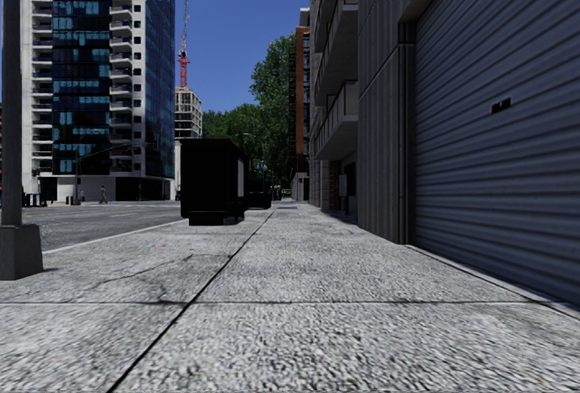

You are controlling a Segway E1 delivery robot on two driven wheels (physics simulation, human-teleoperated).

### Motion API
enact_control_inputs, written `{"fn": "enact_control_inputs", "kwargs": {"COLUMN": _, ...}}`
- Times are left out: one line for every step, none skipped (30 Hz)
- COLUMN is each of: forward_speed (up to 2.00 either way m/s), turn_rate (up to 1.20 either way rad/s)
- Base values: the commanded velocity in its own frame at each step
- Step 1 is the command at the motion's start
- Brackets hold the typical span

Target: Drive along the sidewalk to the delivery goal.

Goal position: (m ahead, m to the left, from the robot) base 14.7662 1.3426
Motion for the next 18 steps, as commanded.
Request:
{"fn": "enact_control_inputs", "kwargs": {"forward_speed": 2.00, "turn_rate": 0.00}}
{"fn": "enact_control_inputs", "kwargs": {"forward_speed": 2.00, "turn_rate": 0.00}}
{"fn": "enact_control_inputs", "kwargs": {"forward_speed": 2.00, "turn_rate": 0.00}}
{"fn": "enact_control_inputs", "kwargs": {"forward_speed": 2.00, "turn_rate": 0.00}}
{"fn": "enact_control_inputs", "kwargs": {"forward_speed": 2.00, "turn_rate": 0.00}}
{"fn": "enact_control_inputs", "kwargs": {"forward_speed": 2.00, "turn_rate": 0.00}}
{"fn": "enact_control_inputs", "kwargs": {"forward_speed": 2.00, "turn_rate": 0.00}}
{"fn": "enact_control_inputs", "kwargs": {"forward_speed": 2.00, "turn_rate": 0.00}}
{"fn": "enact_control_inputs", "kwargs": {"forward_speed": 2.00, "turn_rate": 0.00}}
{"fn": "enact_control_inputs", "kwargs": {"forward_speed": 2.00, "turn_rate": 0.00}}
{"fn": "enact_control_inputs", "kwargs": {"forward_speed": 2.00, "turn_rate": 0.02}}
{"fn": "enact_control_inputs", "kwargs": {"forward_speed": 2.00, "turn_rate": 0.05}}
{"fn": "enact_control_inputs", "kwargs": {"forward_speed": 2.00, "turn_rate": 0.12}}
{"fn": "enact_control_inputs", "kwargs": {"forward_speed": 2.00, "turn_rate": 0.18}}
{"fn": "enact_control_inputs", "kwargs": {"forward_speed": 2.00, "turn_rate": 0.20}}
{"fn": "enact_control_inputs", "kwargs": {"forward_speed": 2.00, "turn_rate": 0.20}}
{"fn": "enact_control_inputs", "kwargs": {"forward_speed": 2.00, "turn_rate": 0.20}}
{"fn": "enact_control_inputs", "kwargs": {"forward_speed": 2.00, "turn_rate": 0.20}}
